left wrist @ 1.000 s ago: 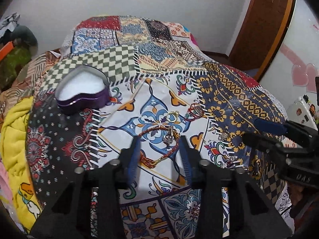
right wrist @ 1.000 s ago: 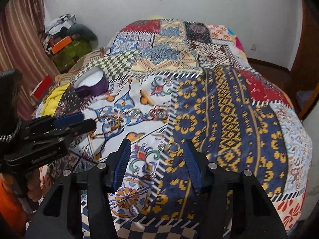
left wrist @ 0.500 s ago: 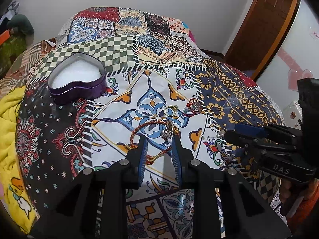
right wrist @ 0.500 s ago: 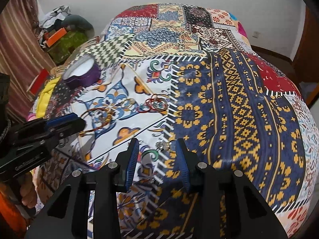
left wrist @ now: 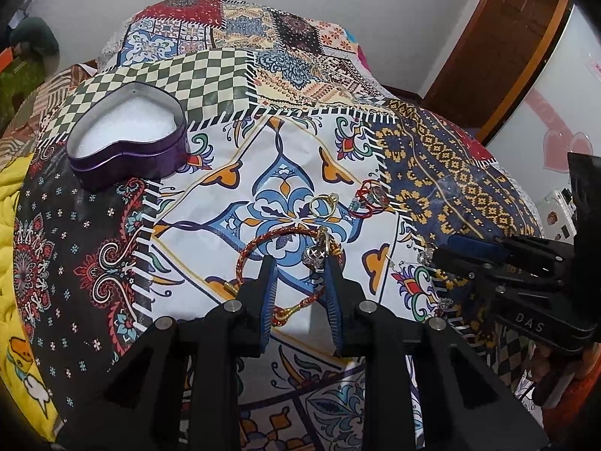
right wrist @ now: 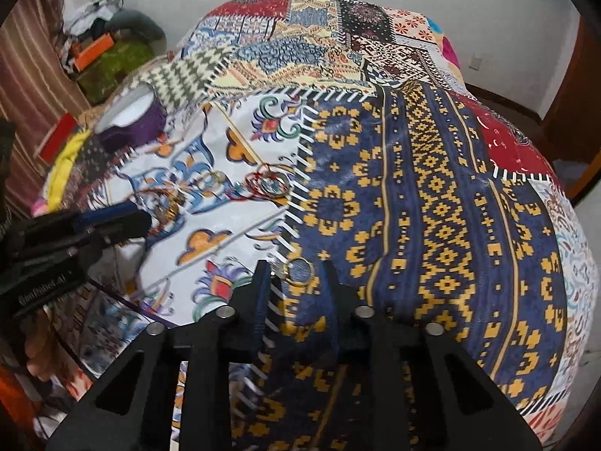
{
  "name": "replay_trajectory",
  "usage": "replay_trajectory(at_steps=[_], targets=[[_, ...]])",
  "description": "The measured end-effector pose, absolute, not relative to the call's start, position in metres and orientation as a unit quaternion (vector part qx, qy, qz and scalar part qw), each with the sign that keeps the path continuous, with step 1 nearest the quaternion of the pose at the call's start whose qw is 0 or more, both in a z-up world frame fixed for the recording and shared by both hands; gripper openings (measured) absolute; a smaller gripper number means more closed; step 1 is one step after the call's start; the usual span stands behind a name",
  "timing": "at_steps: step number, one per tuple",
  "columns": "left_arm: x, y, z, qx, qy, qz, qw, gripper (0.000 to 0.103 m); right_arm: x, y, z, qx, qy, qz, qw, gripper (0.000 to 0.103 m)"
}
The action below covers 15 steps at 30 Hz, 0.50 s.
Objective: Organize jewelry
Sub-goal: 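Close the left gripper on the silver charm and lift it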
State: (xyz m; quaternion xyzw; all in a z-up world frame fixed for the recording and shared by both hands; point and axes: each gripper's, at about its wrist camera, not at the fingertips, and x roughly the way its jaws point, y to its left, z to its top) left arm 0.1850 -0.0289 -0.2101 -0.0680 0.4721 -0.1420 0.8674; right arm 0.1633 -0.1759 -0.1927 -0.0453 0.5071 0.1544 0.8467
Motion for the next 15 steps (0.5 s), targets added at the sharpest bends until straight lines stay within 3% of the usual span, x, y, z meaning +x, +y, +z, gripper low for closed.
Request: replay_trajectory(at_steps=[15], targets=[[0.196, -0.043, -0.215, -0.053, 0.473, -0.145, 0.867, 0.025, 0.168, -0.164, -0.199, -0.085, 0.51, 0.16, 0.841, 0.017]])
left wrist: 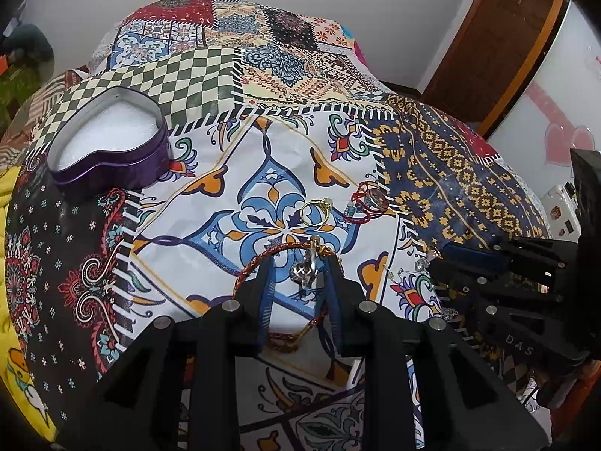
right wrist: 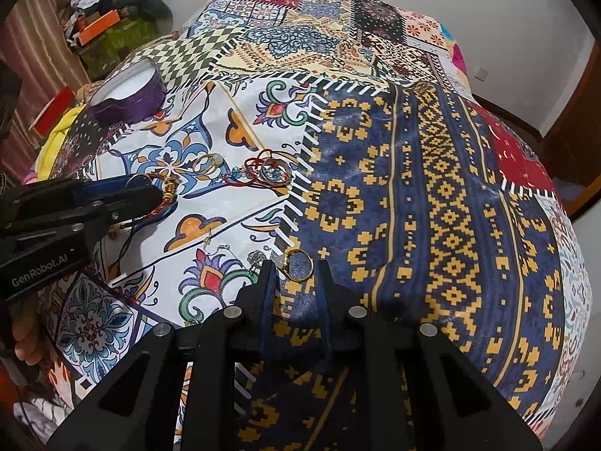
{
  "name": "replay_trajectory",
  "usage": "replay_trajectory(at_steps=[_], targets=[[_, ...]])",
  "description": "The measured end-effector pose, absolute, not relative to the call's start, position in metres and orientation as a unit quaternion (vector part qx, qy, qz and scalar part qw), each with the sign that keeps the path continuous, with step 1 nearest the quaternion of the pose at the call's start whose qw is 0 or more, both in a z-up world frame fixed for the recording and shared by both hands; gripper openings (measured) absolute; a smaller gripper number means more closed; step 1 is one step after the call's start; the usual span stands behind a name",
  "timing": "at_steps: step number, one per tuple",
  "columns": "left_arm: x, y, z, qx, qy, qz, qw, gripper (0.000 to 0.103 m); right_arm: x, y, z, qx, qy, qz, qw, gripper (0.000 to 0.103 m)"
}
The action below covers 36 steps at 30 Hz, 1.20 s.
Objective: Organize jewelry
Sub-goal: 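Close the left gripper on the silver charm and lift it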
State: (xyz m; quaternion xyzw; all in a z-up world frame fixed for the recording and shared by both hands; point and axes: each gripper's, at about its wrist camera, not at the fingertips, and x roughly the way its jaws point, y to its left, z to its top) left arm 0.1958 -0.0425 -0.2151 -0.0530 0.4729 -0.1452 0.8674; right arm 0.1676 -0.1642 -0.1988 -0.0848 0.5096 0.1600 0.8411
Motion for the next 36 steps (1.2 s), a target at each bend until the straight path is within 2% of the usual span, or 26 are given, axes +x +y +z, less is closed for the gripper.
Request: replay_trajectory(at_steps=[4, 6, 10, 12, 15, 29, 32, 34, 36], targets=[[0.194, -0.046, -0.216, -0.043, 0.471, -0.145, 0.869, 0.023, 0.17, -0.159, -0.201, -0.092, 0.507, 0.161, 0.842, 0.017], [0.194, -0.046, -0.216, -0.041, 0.47, -0.149, 0.869, 0.014, 0.17, -0.157, -0.202, -0.095, 0.506, 0.16, 0.842, 0.017], [0.192, -0.045, -0.214, -0.044, 0.464, -0.155, 0.871, 0.014, 0.169, -0.156, -0.202, -0.093, 0.498, 0.162, 0.847, 0.017], [0.19, -0.044, -0.211, -0.045, 0.458, -0.156, 0.874, 0.014, 0.169, -0.157, -0.202, -0.082, 0.498, 0.165, 0.848, 0.009], [0.188, -0.043, -0.205, -0.045, 0.45, -0.154, 0.879, 0.014, 0.172, -0.162, -0.2, -0.062, 0.499, 0.167, 0.848, 0.007], [0.172, -0.031, -0.164, -0.046, 0.403, -0.135, 0.904, 0.014, 0.161, -0.165, -0.172, -0.052, 0.473, 0.176, 0.862, 0.007], [0.168, -0.026, -0.161, -0.049, 0.399, -0.129, 0.906, 0.014, 0.166, -0.165, -0.18, -0.054, 0.5, 0.17, 0.848, 0.013], [0.167, -0.023, -0.162, -0.052, 0.401, -0.127, 0.906, 0.014, 0.171, -0.166, -0.189, -0.054, 0.514, 0.162, 0.84, 0.026], [0.166, -0.02, -0.164, -0.054, 0.402, -0.124, 0.905, 0.014, 0.173, -0.167, -0.194, -0.055, 0.52, 0.164, 0.836, 0.026]])
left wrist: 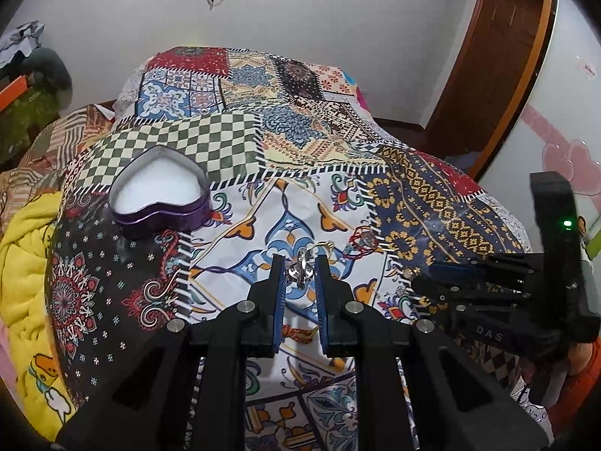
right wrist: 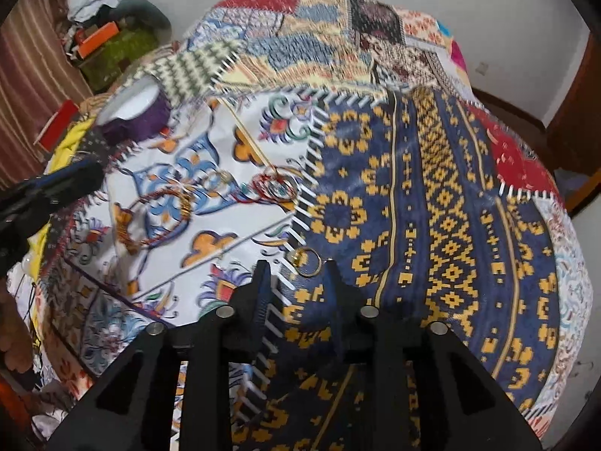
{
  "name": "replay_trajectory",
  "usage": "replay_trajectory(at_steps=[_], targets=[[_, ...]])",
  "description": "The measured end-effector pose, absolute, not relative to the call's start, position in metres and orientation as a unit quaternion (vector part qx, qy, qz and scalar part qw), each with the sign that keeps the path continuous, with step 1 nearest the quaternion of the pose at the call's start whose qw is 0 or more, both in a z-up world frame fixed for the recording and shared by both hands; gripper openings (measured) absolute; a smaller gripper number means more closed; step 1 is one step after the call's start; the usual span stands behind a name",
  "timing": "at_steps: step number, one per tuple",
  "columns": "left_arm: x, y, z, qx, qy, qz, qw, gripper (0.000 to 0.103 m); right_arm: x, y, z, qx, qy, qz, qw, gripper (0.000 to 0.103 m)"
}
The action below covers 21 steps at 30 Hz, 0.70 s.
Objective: Organize jewelry
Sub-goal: 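Close the left gripper on the silver charm and lift it, then carry the silver charm with the left gripper into the purple heart tin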
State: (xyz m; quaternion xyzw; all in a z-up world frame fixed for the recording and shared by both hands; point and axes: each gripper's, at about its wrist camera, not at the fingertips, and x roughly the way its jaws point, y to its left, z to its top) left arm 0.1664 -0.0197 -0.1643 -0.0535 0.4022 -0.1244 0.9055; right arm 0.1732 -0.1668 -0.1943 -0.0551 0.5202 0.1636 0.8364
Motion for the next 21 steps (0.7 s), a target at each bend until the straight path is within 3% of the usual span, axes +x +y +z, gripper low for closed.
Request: replay_trajectory(at_steps=[15, 21], targets=[[0.18, -0.005, -0.19, -0.077, 0.42, -0.121, 0.896, 0.014, 0.185, -0.152, -0.204, -0.075, 0.514, 0.17, 0.838, 0.023], [0.179, -0.005, -0.189, -0.077, 0.419, -0.12, 0.897, 0.014, 0.185, -0.153, -0.203, -0.056, 0.506, 0.173, 0.843, 0.015]])
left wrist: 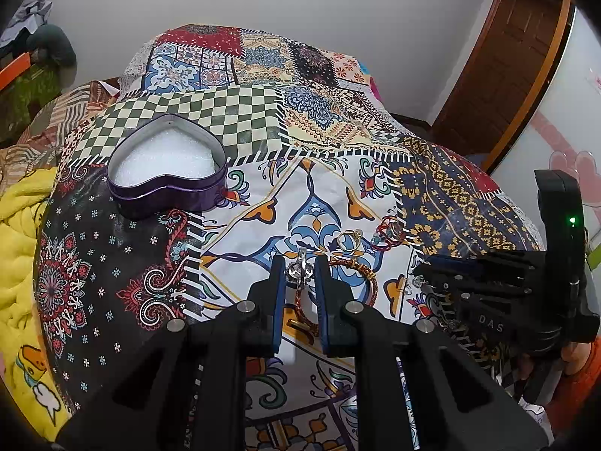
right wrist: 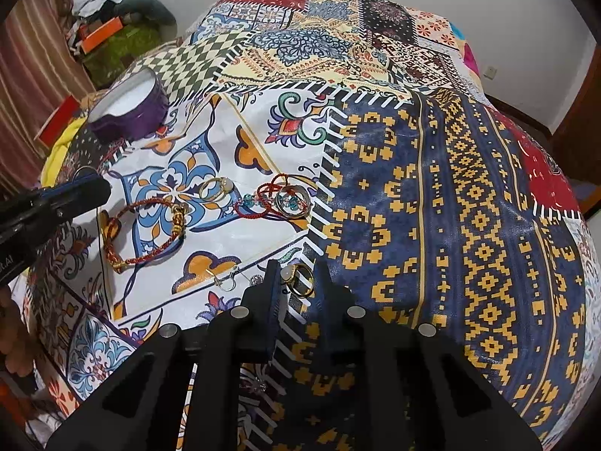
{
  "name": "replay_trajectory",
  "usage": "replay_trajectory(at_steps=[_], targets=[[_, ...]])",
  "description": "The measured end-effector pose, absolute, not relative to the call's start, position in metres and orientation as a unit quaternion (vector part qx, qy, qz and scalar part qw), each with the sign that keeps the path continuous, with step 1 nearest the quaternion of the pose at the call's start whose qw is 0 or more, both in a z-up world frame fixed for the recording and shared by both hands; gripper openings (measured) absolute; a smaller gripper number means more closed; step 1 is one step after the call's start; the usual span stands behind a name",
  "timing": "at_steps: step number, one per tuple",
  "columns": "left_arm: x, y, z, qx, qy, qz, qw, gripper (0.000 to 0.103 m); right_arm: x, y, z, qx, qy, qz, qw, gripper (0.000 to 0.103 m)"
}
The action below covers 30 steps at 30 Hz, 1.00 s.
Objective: Organize jewelry
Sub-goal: 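Carry the silver charm with the left gripper into the purple heart tin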
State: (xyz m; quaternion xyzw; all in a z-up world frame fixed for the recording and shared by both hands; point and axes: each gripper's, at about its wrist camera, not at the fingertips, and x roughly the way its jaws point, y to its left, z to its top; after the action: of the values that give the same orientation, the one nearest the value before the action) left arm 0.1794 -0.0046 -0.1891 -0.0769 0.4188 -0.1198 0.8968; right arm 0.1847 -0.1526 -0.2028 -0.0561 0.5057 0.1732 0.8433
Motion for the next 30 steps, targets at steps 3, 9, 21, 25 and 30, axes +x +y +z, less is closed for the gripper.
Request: replay_trajectory(at_steps=[3, 9, 21, 25, 30], targets=[[0.176, -0.004, -0.183, -0.075, 0.412, -0.117, 0.9, 0.014, 0.182, -0.153, -0.196, -0.047, 0.5, 0.178, 0.846, 0.007], [0.168, -0.003, -0.165, -0.071, 0.393, -0.111, 0.91, 0.014, 0.175, -0.154, -0.176, -0.037, 0.478, 0.182, 0.859, 0.007], [0.154, 0.021, -0.121, -0.066, 0.342, -0.082, 0.934, 0.014, 0.174, -0.132, -0.101, -0.018, 0.382, 0.209, 0.9, 0.008], [0.152, 0.033, -0.106, -0.066, 0.319, -0.07, 0.943, 0.014, 0.176, -0.117, -0.084, -0.016, 0.357, 0.23, 0.905, 0.008], [0.157, 0.052, -0.094, -0.069, 0.302, -0.051, 0.95, 0.014, 0.184, -0.094, -0.075, -0.011, 0.34, 0.258, 0.904, 0.008]])
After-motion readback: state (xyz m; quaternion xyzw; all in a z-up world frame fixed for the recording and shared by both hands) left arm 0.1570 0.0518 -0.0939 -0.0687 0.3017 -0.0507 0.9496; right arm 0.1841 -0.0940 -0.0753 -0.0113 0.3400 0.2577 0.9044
